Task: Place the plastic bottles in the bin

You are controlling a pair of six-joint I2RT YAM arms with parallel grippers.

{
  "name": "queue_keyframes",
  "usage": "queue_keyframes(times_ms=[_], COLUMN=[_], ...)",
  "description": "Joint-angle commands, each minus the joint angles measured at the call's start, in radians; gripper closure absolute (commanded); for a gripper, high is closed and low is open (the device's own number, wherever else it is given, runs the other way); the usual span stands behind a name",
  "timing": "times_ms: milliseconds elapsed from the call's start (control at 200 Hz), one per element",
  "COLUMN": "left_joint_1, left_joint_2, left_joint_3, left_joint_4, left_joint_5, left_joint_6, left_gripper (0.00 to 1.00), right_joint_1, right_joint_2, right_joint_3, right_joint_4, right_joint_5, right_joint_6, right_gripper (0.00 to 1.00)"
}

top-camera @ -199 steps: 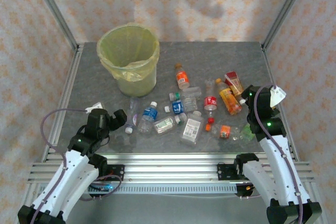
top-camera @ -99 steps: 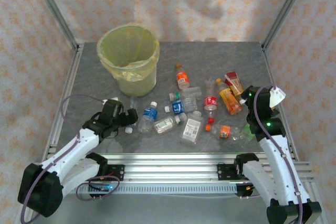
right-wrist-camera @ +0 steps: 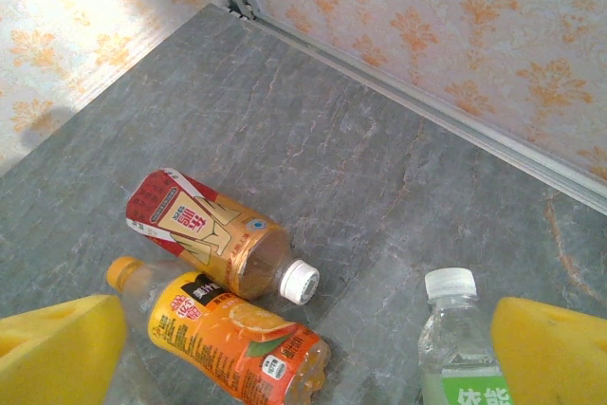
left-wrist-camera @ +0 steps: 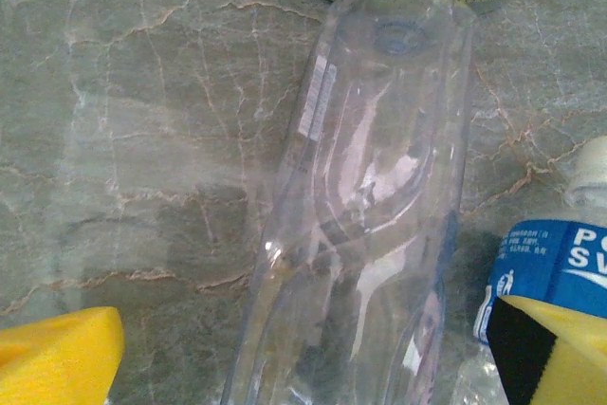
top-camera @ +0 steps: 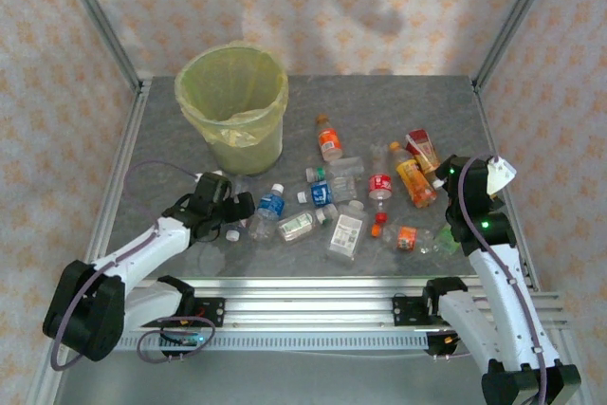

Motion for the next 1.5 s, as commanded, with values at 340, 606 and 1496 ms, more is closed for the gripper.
queue_keyframes(times_ms=[340,606,1496], left_joint_1=[-0.01,-0.008,-0.008], left_joint_2=[0.092,0.094,0.211], left_joint_3=[0.035,0.011,0.045], left_joint_4=[0.018,-0.018,-0.048], left_joint_5=[-0.134,-0.185,-0.273], left_joint_6=[-0.091,-0.178,-0.274], left_gripper=[0.04,0.15,0.45], right_joint_1=[0.005,0.006,0.005], right_joint_2=[0.001,0.016,0.026], right_joint_3=[-0.014,-0.016,-0.01], right_joint_4=[0.005,0.009,0.006], right_joint_5=[-0.004,-0.024,-0.025], right_joint_6=[0.008,0.013,0.016], right_gripper=[0.01,0.01,0.01])
